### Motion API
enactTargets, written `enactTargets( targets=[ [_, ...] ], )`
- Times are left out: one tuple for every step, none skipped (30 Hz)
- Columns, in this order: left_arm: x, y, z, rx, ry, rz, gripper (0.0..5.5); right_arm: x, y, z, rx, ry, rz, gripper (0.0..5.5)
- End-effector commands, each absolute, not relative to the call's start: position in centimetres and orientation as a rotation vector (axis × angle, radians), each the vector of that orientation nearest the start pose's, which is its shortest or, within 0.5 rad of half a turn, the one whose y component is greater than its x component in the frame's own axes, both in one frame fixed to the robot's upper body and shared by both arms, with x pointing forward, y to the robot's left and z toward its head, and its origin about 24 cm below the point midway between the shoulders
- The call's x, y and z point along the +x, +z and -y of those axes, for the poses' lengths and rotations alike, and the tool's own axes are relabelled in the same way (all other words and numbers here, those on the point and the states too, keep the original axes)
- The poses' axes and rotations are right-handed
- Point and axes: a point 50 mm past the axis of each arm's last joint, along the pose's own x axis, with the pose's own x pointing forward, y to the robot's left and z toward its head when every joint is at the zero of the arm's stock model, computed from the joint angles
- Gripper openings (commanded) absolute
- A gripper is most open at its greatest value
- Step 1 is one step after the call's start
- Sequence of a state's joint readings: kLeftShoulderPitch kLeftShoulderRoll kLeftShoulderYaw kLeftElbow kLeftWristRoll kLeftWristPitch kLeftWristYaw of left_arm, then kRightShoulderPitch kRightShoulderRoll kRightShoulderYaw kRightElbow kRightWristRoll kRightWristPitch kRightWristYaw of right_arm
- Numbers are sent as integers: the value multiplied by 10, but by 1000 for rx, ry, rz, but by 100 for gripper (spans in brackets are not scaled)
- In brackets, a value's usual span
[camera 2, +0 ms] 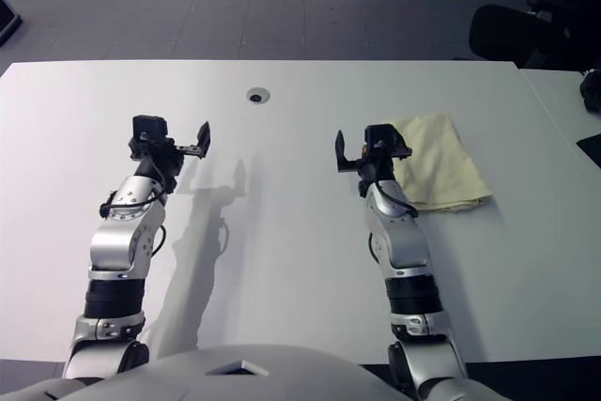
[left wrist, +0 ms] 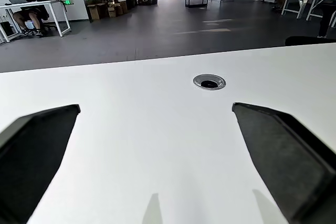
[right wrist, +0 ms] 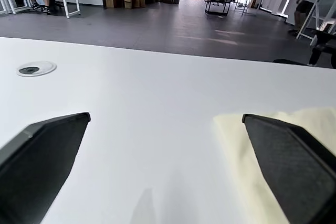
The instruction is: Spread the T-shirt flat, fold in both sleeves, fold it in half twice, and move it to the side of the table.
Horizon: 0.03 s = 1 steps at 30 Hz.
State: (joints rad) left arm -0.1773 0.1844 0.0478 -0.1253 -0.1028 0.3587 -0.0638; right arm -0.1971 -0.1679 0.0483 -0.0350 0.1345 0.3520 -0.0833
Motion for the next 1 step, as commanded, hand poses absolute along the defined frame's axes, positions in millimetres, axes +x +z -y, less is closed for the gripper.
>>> enactTargets(
  targets=[
    [289,90,-175,92,-67,-54,539,294,72,156,-65,23,-121,540]
  ],
)
